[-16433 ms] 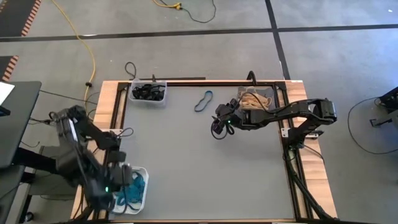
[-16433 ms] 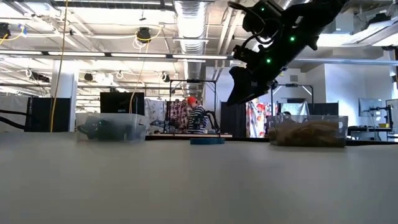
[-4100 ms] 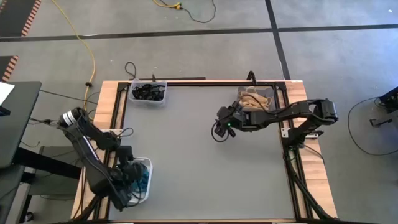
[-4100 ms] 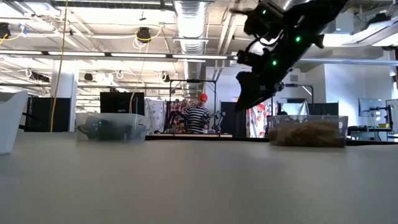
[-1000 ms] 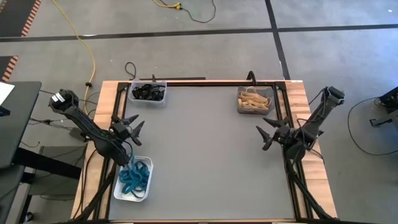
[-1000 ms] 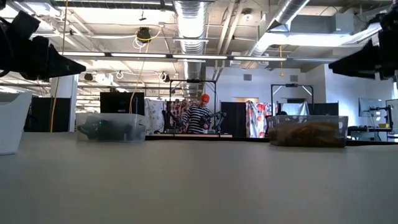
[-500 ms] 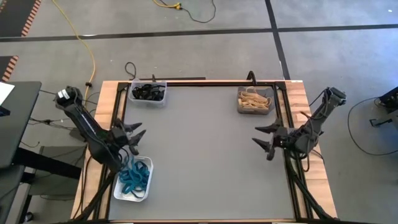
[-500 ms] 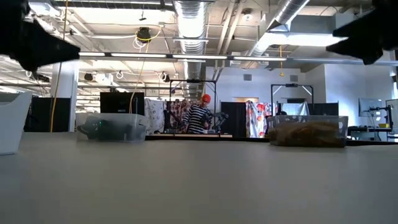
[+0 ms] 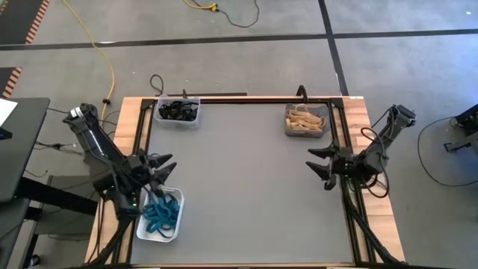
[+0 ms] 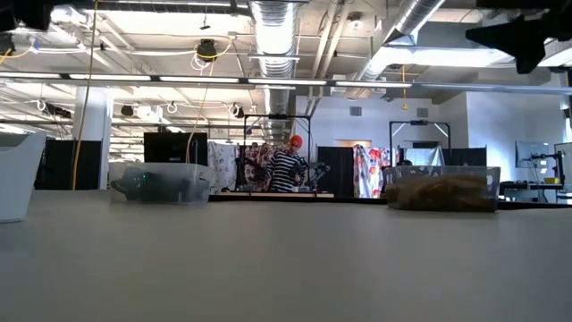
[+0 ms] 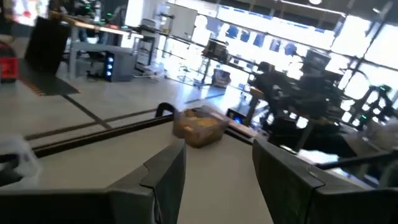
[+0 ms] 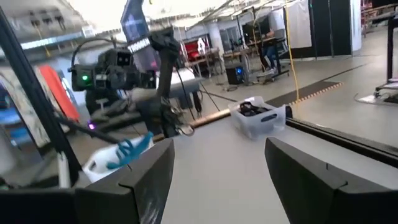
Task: Sort rubber bands into baskets
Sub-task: Return to Home Position
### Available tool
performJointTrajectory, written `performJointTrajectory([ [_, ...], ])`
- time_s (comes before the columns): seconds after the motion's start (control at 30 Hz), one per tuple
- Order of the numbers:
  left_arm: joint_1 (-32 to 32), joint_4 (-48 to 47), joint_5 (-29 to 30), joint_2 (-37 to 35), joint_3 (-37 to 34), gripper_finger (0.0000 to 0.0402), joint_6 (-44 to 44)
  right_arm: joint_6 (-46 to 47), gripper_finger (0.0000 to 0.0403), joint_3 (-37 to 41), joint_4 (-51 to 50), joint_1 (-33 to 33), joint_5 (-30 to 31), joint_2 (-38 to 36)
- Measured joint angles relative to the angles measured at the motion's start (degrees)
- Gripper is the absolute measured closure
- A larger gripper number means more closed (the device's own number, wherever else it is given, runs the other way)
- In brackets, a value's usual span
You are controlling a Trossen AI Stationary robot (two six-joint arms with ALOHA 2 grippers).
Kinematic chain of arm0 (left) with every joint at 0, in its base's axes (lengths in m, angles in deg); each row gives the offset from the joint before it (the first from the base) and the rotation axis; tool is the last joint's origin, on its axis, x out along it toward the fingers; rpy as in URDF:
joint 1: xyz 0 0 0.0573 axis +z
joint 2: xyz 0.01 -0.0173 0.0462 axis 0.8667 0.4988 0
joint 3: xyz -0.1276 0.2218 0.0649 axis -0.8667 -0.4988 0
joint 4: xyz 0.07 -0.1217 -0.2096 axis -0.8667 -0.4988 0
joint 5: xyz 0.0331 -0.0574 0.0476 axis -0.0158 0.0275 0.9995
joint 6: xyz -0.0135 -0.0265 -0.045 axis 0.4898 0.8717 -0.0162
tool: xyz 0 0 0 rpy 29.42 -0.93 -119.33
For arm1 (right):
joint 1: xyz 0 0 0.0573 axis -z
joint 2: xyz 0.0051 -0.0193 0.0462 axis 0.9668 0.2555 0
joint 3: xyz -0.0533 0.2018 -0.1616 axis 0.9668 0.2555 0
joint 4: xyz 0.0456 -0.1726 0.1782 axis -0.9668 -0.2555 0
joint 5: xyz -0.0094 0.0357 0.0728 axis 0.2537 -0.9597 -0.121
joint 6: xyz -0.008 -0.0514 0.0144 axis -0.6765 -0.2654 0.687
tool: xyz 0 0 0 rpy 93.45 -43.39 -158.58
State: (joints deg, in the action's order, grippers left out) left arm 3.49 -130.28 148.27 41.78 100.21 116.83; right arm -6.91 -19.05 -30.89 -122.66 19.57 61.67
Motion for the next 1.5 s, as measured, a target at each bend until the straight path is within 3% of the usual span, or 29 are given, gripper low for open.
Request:
performJointTrajectory([
  [0.2, -1.9, 9.1, -0.8, 1.1, 5.6, 0.0225, -18.6, -0.9, 0.0121, 0.0, 6.0, 0.0, -3.0, 0.0],
  [0.33, -2.1, 10.6, -3.2, 3.0, 8.9, 0.0225, -31.5, -4.2, 0.0121, -0.1, 8.5, 0.0, -11.6, 0.0],
  [0.47, -2.1, 17.8, -9.8, 5.0, 9.8, 0.0225, -50.2, -7.5, 0.0121, -0.1, 8.9, 0.0, -20.1, 0.0],
  [0.57, -1.6, 31.6, -17.9, 6.1, 9.8, 0.0225, -68.3, -10.0, 0.0121, -0.1, 10.6, 0.0, -20.8, 0.0],
  [0.7, -0.2, 54.1, -35.4, 8.3, 9.8, 0.0225, -93.6, -13.6, 0.0121, -0.1, 14.1, 0.0, -20.9, 0.0],
  [0.77, 0.3, 62.5, -42.4, 9.1, 9.9, 0.0225, -102.3, -15.0, 0.0121, -0.1, 15.3, -0.1, -20.9, 0.0],
  [0.83, 1.1, 66.4, -45.0, 9.6, 9.9, 0.0225, -107.8, -15.4, 0.0121, -0.1, 15.4, -0.1, -20.9, 0.0],
  [0.93, 3.1, 66.8, -45.6, 9.4, 9.8, 0.0225, -110.8, -17.1, 0.0121, -0.1, 15.3, -0.1, -20.9, 0.4],
  [1.17, 10.7, 67.2, -57.1, 5.0, 2.7, 0.0225, -107.7, -31.3, 0.0121, -0.1, 15.8, -4.7, -20.9, 0.3],
  [1.37, 16.6, 79.8, -61.9, -2.8, -11.6, 0.0225, -106.2, -34.1, 0.0121, -0.1, 15.0, -8.1, -15.3, 0.3],
  [1.5, 19.7, 91.4, -62.1, -10.1, -24.0, 0.0225, -105.6, -34.2, 0.0121, 1.7, 15.6, -8.3, -13.1, -0.4],
])
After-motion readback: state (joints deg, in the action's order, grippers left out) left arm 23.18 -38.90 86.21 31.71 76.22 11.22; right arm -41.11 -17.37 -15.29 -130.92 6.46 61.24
